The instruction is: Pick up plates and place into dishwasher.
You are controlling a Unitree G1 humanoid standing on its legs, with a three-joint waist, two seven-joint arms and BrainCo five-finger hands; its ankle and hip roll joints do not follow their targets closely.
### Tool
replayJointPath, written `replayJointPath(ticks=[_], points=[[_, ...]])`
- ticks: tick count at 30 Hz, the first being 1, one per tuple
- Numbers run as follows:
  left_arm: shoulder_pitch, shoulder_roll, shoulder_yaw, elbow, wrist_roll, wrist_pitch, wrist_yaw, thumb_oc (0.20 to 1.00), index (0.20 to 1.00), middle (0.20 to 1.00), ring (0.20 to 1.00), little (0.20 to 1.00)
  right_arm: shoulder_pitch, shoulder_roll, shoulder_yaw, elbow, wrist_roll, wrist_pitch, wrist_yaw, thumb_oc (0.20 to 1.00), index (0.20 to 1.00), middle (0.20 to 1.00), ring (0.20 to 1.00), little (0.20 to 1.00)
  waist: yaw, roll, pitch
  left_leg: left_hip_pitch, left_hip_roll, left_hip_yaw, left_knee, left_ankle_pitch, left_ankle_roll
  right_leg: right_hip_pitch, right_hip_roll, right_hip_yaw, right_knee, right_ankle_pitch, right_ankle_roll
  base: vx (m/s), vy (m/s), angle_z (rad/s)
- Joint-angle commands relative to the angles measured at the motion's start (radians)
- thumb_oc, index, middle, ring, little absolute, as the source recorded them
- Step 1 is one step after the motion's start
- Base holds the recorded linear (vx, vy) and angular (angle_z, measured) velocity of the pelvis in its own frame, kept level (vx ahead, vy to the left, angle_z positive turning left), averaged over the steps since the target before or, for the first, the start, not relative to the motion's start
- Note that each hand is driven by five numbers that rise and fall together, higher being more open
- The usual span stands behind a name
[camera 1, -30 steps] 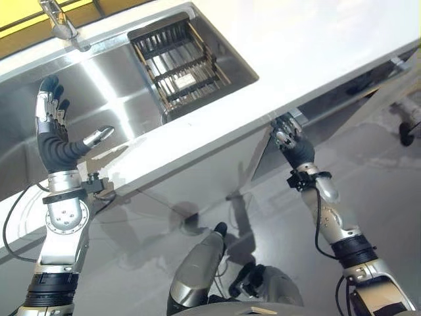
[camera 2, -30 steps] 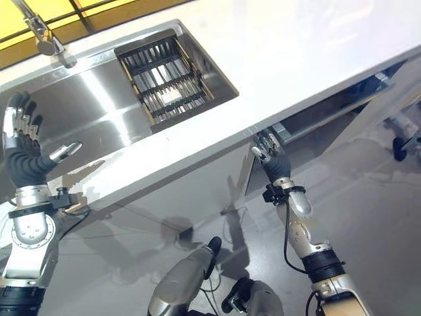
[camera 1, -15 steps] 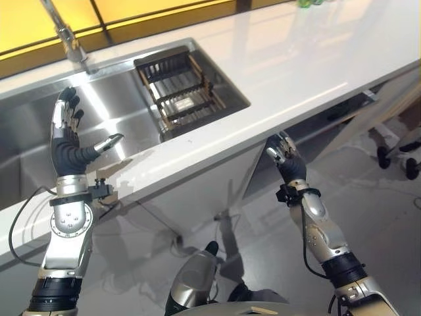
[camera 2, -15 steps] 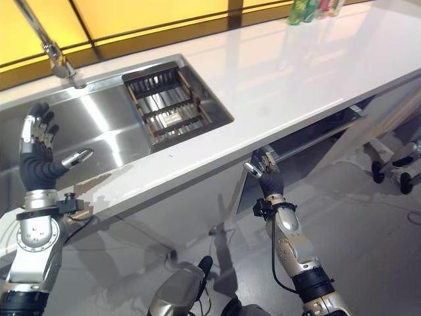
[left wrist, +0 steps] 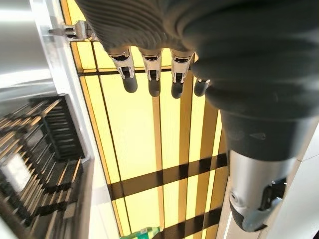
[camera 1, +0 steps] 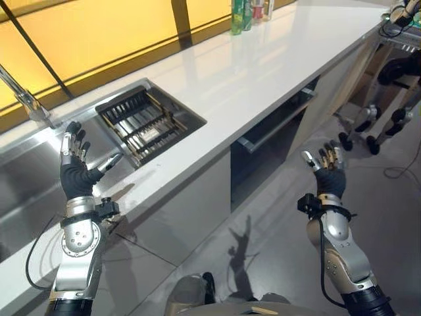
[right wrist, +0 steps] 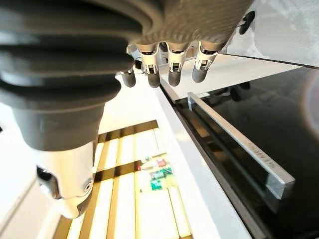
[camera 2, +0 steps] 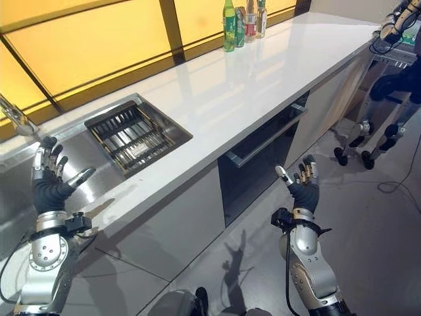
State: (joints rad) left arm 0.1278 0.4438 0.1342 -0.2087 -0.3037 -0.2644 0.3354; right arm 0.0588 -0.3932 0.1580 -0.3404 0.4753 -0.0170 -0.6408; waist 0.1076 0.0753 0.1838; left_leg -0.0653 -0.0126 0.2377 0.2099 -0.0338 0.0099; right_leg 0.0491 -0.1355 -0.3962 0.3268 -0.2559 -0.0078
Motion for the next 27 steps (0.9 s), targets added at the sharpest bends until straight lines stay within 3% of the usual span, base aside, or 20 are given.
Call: replayJointPath(ticks=[1, 3, 5, 8, 10, 11, 14, 17, 19, 27], points=[[-0.012, 0.041, 0.006, -0.086, -0.066, -0.011, -0.009, 1.0, 1.0, 1.0, 1.0, 1.0, -0.071, 0.007, -0.011, -0.065, -0.123, -0.067, 0.08, 1.0, 1.0, 1.0, 1.0, 1.0, 0.022, -0.04, -0.052, -0.004, -0.041, -0.059, 0.046, -0.039, -0.006, 0.078, -0.025, 0.043, -0.104, 0.122, 0.015, 0.09, 0.147, 0.53], [-0.034, 0.044, -0.015, -0.088, -0.081, -0.004, -0.03, 1.0, 1.0, 1.0, 1.0, 1.0, -0.109, 0.011, 0.021, -0.075, -0.184, -0.11, 0.133, 1.0, 1.0, 1.0, 1.0, 1.0, 0.039, -0.047, -0.062, 0.02, -0.069, -0.087, 0.01, -0.038, 0.021, 0.055, -0.043, 0.034, -0.022, 0.135, 0.04, 0.09, 0.146, 0.63], [-0.062, 0.05, -0.028, -0.079, -0.1, -0.004, -0.048, 1.0, 1.0, 1.0, 1.0, 1.0, -0.144, 0.003, 0.045, -0.089, -0.223, -0.127, 0.16, 1.0, 1.0, 1.0, 1.0, 1.0, 0.049, -0.051, -0.063, 0.044, -0.09, -0.112, -0.016, -0.043, 0.054, -0.017, -0.079, 0.046, 0.147, 0.186, 0.066, 0.07, 0.162, 0.63], [-0.094, 0.049, -0.043, -0.061, -0.115, -0.009, -0.078, 1.0, 1.0, 1.0, 1.0, 1.0, -0.169, -0.021, 0.065, -0.095, -0.24, -0.163, 0.221, 1.0, 1.0, 1.0, 1.0, 1.0, 0.052, -0.06, -0.068, 0.05, -0.095, -0.154, -0.037, -0.036, 0.065, -0.09, -0.069, 0.104, 0.281, 0.222, 0.072, 0.04, 0.026, 0.82], [-0.126, 0.056, -0.073, -0.056, -0.136, -0.004, -0.089, 1.0, 1.0, 1.0, 1.0, 1.0, -0.18, -0.051, 0.059, -0.093, -0.218, -0.172, 0.224, 1.0, 1.0, 1.0, 1.0, 1.0, 0.043, -0.072, -0.077, 0.031, -0.093, -0.214, -0.037, -0.022, 0.057, -0.086, 0.003, 0.156, 0.165, 0.168, 0.051, 0.05, -0.143, 1.12], [-0.137, 0.051, -0.083, -0.053, -0.148, -0.001, -0.101, 1.0, 1.0, 1.0, 1.0, 1.0, -0.177, -0.06, 0.051, -0.089, -0.218, -0.172, 0.229, 1.0, 1.0, 1.0, 1.0, 1.0, 0.041, -0.08, -0.086, 0.016, -0.099, -0.241, -0.034, -0.012, 0.05, -0.076, 0.02, 0.176, 0.071, 0.17, 0.044, 0.05, -0.148, 1.11], [-0.156, 0.031, -0.113, -0.057, -0.142, 0.023, -0.087, 1.0, 1.0, 1.0, 1.0, 1.0, -0.185, -0.081, 0.024, -0.058, -0.175, -0.185, 0.274, 1.0, 1.0, 1.0, 1.0, 1.0, 0.03, -0.101, -0.11, -0.007, -0.112, -0.297, -0.04, 0.0, 0.032, -0.046, 0.035, 0.252, -0.168, 0.21, 0.047, 0.03, -0.134, 1.22], [-0.166, 0.017, -0.144, -0.075, -0.138, 0.039, -0.081, 1.0, 1.0, 1.0, 1.0, 1.0, -0.188, -0.084, 0.005, -0.05, -0.163, -0.163, 0.281, 1.0, 1.0, 1.0, 1.0, 1.0, 0.026, -0.112, -0.126, -0.018, -0.112, -0.347, -0.061, 0.001, 0.025, -0.047, 0.042, 0.323, -0.236, 0.254, 0.064, -0.01, -0.134, 1.08], [-0.167, 0.013, -0.149, -0.083, -0.147, 0.039, -0.086, 1.0, 1.0, 1.0, 1.0, 1.0, -0.195, -0.082, 0.0, -0.042, -0.165, -0.145, 0.276, 1.0, 1.0, 1.0, 1.0, 1.0, 0.035, -0.118, -0.136, -0.021, -0.107, -0.37, -0.071, -0.003, 0.022, -0.039, 0.05, 0.318, -0.256, 0.242, 0.058, -0.03, -0.145, 0.71], [-0.158, -0.009, -0.144, -0.116, -0.221, 0.1, -0.084, 1.0, 1.0, 1.0, 1.0, 1.0, -0.233, -0.062, 0.034, -0.035, -0.178, -0.063, 0.253, 1.0, 1.0, 1.0, 1.0, 1.0, 0.079, -0.128, -0.178, 0.013, -0.074, -0.396, -0.145, 0.02, 0.0, 0.002, 0.053, 0.27, -0.386, 0.299, 0.064, -0.01, -0.128, 0.27]])
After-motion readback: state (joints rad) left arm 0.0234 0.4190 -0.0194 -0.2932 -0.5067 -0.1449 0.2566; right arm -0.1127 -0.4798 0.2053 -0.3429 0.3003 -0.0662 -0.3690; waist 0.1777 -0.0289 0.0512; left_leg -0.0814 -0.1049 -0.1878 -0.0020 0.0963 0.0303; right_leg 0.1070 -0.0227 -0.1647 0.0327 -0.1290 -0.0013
